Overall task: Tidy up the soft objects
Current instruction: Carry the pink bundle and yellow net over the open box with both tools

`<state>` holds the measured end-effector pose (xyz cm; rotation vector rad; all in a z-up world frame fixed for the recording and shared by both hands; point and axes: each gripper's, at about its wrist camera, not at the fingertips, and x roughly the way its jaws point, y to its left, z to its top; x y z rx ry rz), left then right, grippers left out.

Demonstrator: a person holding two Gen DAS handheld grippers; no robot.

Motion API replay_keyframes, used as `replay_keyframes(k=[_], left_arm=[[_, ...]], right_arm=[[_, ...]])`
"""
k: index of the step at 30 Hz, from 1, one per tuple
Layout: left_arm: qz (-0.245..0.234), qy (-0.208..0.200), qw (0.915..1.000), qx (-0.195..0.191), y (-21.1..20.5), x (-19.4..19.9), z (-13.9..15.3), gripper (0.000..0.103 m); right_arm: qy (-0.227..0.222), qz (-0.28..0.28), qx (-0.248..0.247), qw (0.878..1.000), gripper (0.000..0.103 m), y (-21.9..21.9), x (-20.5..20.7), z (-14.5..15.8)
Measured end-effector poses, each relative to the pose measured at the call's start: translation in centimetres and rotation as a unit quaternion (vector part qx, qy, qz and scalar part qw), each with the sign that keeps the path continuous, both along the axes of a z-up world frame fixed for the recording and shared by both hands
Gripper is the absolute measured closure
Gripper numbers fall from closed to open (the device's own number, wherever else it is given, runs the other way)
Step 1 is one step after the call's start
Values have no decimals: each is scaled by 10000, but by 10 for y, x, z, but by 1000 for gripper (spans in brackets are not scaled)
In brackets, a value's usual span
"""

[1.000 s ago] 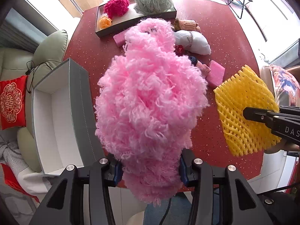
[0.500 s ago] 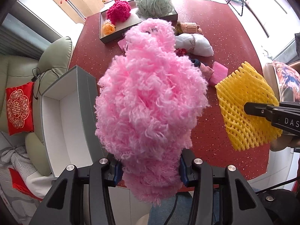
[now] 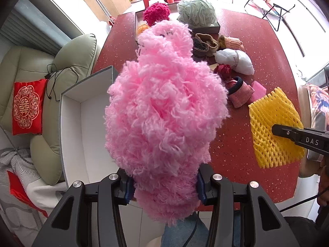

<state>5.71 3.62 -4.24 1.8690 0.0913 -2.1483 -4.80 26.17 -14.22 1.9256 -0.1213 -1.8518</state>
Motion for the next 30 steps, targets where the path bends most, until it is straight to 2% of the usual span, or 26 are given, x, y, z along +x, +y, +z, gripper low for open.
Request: replay_keyframes(k=[10, 18, 23, 30], left_arm=[[129, 328, 9992, 171, -46, 21, 8, 55], [205, 563, 9979, 250, -109, 30, 12, 55], [498, 736, 9957, 265, -149, 47, 13, 55], [932, 796, 9922, 232, -195, 70, 3, 55]], right_arm=[[197, 302, 260, 9990, 91, -57, 8, 9], [418, 242, 377, 9981, 92, -110, 21, 20], [500, 223, 484, 9973, 91, -143, 31, 28], [749, 631, 565, 9936, 91, -204, 41, 43]])
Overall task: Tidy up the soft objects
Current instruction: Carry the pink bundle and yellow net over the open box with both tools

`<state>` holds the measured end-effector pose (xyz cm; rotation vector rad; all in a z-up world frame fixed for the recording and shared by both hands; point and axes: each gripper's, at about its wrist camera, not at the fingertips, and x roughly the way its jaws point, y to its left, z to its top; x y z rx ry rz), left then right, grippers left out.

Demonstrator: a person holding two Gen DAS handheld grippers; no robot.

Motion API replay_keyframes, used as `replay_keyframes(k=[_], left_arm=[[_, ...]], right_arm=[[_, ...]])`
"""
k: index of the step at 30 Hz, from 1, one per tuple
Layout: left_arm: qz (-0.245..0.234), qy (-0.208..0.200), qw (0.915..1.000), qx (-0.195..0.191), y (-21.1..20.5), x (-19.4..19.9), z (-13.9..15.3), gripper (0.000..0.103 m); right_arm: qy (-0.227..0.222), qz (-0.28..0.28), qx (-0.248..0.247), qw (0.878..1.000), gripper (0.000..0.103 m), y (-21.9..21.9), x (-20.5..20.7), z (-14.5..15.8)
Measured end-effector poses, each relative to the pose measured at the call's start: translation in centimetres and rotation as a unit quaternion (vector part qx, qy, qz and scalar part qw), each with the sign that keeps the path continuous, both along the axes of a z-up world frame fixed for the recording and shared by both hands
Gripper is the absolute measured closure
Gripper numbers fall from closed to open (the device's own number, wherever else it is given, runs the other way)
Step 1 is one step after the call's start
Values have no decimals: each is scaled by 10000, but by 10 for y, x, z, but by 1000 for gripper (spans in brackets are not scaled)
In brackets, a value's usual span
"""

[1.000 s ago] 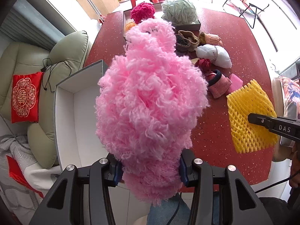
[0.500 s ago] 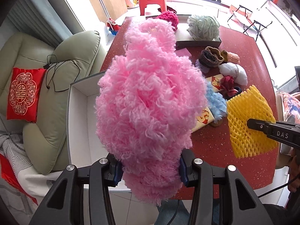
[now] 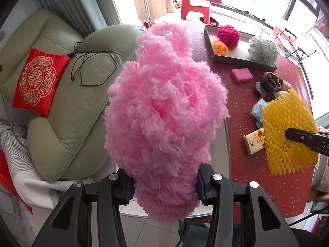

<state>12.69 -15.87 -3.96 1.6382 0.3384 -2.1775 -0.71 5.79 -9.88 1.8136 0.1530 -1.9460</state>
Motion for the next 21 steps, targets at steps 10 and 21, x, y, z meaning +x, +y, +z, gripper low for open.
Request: replay_keyframes(k=[10, 21], left_arm=[[347, -118, 9989, 282, -27, 17, -33, 55], [622, -276, 9963, 527, -40, 14, -61, 55]], right_arm=[[191, 956, -10, 9952, 92, -103, 15, 18], [190, 1573, 231, 9871, 92, -175, 23, 2]])
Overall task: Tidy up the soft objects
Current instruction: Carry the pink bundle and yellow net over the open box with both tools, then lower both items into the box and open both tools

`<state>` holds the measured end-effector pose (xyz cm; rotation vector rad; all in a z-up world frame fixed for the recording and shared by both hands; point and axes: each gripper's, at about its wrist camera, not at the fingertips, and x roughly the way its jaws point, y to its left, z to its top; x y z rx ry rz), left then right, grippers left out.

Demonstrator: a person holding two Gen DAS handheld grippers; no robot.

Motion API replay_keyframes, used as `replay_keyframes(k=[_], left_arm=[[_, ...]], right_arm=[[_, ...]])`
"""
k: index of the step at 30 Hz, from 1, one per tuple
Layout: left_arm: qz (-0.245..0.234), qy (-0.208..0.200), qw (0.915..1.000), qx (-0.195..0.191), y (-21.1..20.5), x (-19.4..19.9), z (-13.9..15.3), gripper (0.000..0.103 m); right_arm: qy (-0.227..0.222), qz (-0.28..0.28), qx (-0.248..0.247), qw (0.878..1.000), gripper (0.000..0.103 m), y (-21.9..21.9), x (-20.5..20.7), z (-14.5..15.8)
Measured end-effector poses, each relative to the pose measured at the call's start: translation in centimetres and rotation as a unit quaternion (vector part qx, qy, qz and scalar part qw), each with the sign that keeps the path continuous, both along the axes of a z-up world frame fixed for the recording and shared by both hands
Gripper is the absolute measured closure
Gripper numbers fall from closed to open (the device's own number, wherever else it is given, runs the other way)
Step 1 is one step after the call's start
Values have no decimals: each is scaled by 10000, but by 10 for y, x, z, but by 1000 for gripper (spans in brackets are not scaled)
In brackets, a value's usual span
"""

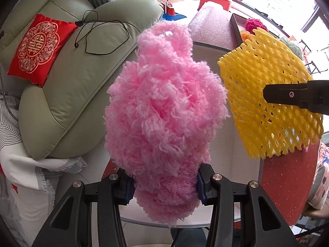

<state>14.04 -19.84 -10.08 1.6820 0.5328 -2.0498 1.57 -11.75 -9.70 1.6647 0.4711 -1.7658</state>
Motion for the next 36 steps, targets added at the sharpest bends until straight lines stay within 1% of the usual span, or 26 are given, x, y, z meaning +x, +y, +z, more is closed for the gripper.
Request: replay_keyframes(k=[7, 14, 24, 31, 36], left_arm=[[20, -64, 9999, 86, -1, -5, -12, 55], [-35, -152, 9997, 208, 3, -8, -25, 55], [10, -308, 9988, 379, 4, -6, -42, 55], [-102, -429, 9980, 454, 10, -7, -53, 55], [-118, -496, 9976, 471, 9, -7, -60, 55]], right_arm=[[-2, 175, 231, 9996, 92, -15, 5, -12], [32, 258, 369, 9990, 92, -24, 1, -19], [4, 315, 498, 9983, 92, -32, -2, -32], [1, 398, 638, 9972, 91, -39, 0, -44], [-30, 342, 715, 9968, 91, -39, -4, -52]])
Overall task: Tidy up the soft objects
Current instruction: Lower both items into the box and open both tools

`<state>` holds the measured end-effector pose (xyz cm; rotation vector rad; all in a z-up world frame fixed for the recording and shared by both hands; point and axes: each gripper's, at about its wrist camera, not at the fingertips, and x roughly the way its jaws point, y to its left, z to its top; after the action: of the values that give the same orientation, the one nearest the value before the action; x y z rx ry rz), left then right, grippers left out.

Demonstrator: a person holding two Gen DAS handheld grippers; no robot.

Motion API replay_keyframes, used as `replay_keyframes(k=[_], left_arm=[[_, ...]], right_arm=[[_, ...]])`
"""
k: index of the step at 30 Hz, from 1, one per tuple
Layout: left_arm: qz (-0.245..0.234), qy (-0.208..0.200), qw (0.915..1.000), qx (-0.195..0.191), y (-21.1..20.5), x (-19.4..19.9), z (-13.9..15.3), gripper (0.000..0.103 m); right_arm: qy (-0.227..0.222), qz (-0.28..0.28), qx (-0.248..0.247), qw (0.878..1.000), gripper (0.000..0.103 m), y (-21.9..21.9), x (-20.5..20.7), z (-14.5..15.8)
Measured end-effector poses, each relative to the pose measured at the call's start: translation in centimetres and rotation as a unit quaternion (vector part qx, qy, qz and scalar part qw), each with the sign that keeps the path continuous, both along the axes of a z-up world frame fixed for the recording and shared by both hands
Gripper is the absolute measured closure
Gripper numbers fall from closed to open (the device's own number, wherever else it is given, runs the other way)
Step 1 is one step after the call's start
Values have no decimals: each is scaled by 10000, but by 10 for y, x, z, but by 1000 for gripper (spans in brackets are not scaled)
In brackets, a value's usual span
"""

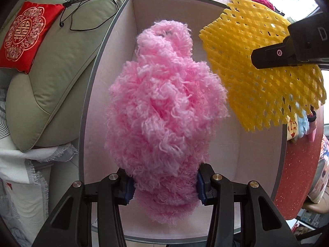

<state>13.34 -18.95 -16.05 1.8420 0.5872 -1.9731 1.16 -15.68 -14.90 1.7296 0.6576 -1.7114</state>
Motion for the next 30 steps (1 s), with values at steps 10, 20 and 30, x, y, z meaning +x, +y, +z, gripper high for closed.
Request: replay_keyframes(k=[10, 20, 30], left_arm=[[-195, -45, 9996, -222, 5, -9, -9, 1], [-925, -93, 9938, -602, 9, -24, -15, 1], [-1277, 588, 9891, -433, -6, -10, 9, 1]], right_arm=[[-42, 199, 175, 9996, 57, -10, 3, -18], [-396, -320, 131, 9986, 24, 5, -12, -34], [-787, -1469, -428, 9851, 1, 35, -16, -29]])
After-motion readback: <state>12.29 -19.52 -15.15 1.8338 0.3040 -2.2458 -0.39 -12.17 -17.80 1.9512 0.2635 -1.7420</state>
